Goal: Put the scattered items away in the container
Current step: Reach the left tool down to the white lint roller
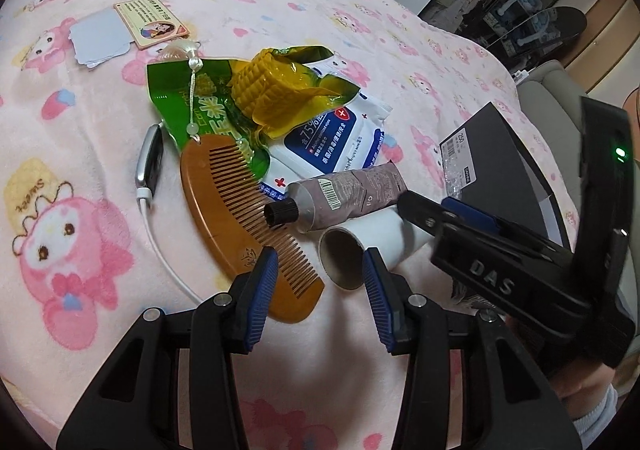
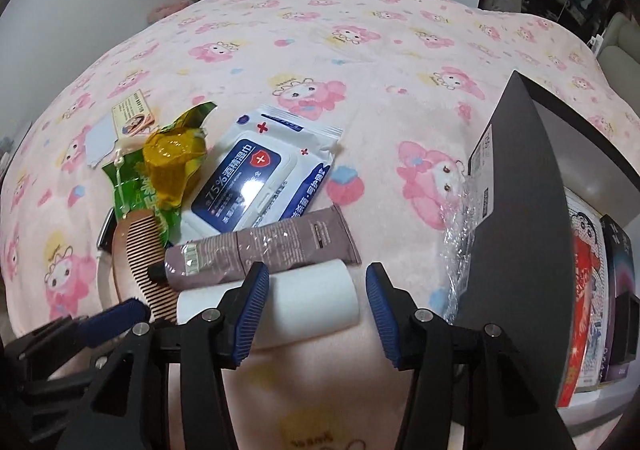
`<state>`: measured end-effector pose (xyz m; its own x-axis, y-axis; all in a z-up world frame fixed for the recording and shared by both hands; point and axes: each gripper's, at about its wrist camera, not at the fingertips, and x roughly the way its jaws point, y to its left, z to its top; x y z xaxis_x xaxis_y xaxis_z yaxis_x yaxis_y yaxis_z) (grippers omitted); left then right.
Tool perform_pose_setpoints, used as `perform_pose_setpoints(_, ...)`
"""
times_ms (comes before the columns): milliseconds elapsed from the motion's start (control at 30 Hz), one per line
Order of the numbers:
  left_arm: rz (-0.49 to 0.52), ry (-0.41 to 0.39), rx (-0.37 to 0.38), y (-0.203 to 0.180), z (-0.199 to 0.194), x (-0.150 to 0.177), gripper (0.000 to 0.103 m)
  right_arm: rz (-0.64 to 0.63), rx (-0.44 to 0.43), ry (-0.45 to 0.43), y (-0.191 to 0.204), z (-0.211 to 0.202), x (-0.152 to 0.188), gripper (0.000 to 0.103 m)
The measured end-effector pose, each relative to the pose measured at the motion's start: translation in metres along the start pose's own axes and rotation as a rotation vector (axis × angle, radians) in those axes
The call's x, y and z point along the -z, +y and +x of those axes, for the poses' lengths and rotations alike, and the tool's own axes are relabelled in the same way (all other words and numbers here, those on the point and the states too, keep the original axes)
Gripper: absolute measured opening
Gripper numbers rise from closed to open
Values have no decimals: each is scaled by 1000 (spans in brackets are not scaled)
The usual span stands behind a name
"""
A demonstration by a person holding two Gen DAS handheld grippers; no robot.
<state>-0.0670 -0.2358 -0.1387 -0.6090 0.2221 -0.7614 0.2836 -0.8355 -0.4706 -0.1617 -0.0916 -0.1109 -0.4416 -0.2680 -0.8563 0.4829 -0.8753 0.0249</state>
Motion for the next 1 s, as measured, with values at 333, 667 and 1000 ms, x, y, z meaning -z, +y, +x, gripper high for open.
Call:
perform_pose_setpoints(333, 5, -29, -50, 4, -2, -3, 42, 100, -148, 75, -4, -7, 12, 52)
perform_pose_setpoints(667, 21, -12, -27, 0, -1, 3, 42, 55, -229, 123, 13, -43, 54, 50)
perform_pose_setpoints(1000, 24, 25, 38, -5, 6, 5, 46, 149, -122, 138, -18, -34, 77, 50)
